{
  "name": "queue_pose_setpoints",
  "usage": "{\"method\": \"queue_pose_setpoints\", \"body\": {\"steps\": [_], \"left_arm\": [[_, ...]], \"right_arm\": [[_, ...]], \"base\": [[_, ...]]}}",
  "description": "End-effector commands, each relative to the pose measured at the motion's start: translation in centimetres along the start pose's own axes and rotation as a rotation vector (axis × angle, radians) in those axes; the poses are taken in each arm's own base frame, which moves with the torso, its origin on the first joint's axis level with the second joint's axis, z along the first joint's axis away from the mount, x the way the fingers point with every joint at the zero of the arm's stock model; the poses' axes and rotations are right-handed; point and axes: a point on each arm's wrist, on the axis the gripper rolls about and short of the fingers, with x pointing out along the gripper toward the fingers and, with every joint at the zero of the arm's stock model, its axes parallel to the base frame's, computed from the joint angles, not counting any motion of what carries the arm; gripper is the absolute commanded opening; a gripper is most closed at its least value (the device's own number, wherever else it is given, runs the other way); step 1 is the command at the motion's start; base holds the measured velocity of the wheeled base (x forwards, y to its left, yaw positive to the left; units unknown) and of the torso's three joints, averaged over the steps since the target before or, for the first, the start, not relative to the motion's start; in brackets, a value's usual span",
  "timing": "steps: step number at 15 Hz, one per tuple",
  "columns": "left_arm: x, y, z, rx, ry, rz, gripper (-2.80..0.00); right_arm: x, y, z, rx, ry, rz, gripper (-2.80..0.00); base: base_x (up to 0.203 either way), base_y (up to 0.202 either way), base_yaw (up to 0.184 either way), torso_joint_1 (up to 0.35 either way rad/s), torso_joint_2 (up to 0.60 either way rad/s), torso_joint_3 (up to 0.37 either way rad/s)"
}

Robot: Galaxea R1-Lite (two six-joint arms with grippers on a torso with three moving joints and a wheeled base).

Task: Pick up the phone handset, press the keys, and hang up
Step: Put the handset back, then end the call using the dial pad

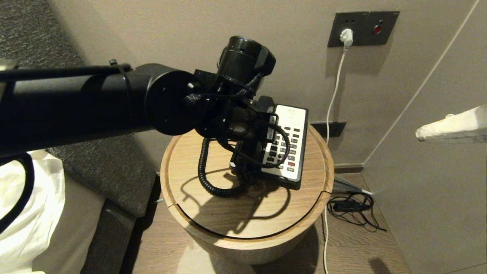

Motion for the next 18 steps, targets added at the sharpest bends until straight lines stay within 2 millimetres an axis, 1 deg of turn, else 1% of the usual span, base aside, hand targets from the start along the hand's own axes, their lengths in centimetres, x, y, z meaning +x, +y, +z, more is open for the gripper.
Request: {"method": "queue_pose_setpoints", "body": {"steps": [1,3,5,6,7,10,11,13,14,16,18], "left_arm": [[-0.5,0.0,0.4,-0.010,-0.020,-0.005,0.00],[-1.0,0.1,0.6,-0.014,-0.028,-0.006,0.00],[-2.0,0.4,0.9,-0.024,-0.045,0.007,0.00],[-2.6,0.6,1.1,-0.029,-0.054,0.014,-2.24],[-3.2,0.9,1.2,-0.034,-0.059,0.019,-2.80],[-4.9,2.3,1.3,-0.065,-0.072,0.041,-2.80],[-5.2,3.1,1.1,-0.066,-0.066,0.068,-2.80],[-6.4,5.1,1.2,-0.095,-0.083,0.121,-2.80],[-7.1,5.9,1.2,-0.105,-0.091,0.135,-2.80],[-8.7,7.1,1.0,-0.126,-0.105,0.158,-2.80],[-10.3,8.7,0.9,-0.150,-0.124,0.190,-2.80]], "right_arm": [[0.1,-0.1,-0.1,0.005,0.008,-0.002,-2.80],[0.5,-0.3,-0.1,0.011,0.023,-0.011,-2.80],[1.6,-0.6,0.0,0.015,0.044,-0.025,-2.80],[2.2,-0.7,0.2,0.018,0.056,-0.031,-2.80],[2.8,-0.8,0.5,0.021,0.067,-0.035,-2.80],[5.3,-0.5,1.7,0.017,0.104,-0.036,-2.80],[6.2,-0.3,2.1,0.013,0.116,-0.029,-2.80],[8.4,0.2,3.4,0.007,0.138,-0.024,-2.80],[9.6,0.4,3.8,0.006,0.160,-0.026,-2.80],[11.8,1.4,3.3,-0.013,0.228,-0.011,-2.80],[13.7,1.9,2.8,-0.028,0.273,-0.011,-2.80]], "base": [[0.000,0.000,0.000,0.000,0.00,0.000],[0.000,0.000,0.000,0.000,0.00,0.000],[0.000,0.000,0.000,0.000,0.00,0.000],[0.000,0.000,0.000,0.000,0.00,0.000],[0.000,0.000,0.000,0.000,0.00,0.000],[0.000,0.000,0.000,0.000,0.00,0.000],[0.000,0.000,0.000,0.000,0.00,0.000],[0.000,0.000,0.000,0.000,0.00,0.000],[0.000,0.000,0.000,0.000,0.00,0.000],[0.000,0.000,0.000,0.000,0.00,0.000],[0.000,0.000,0.000,0.000,0.00,0.000]]}}
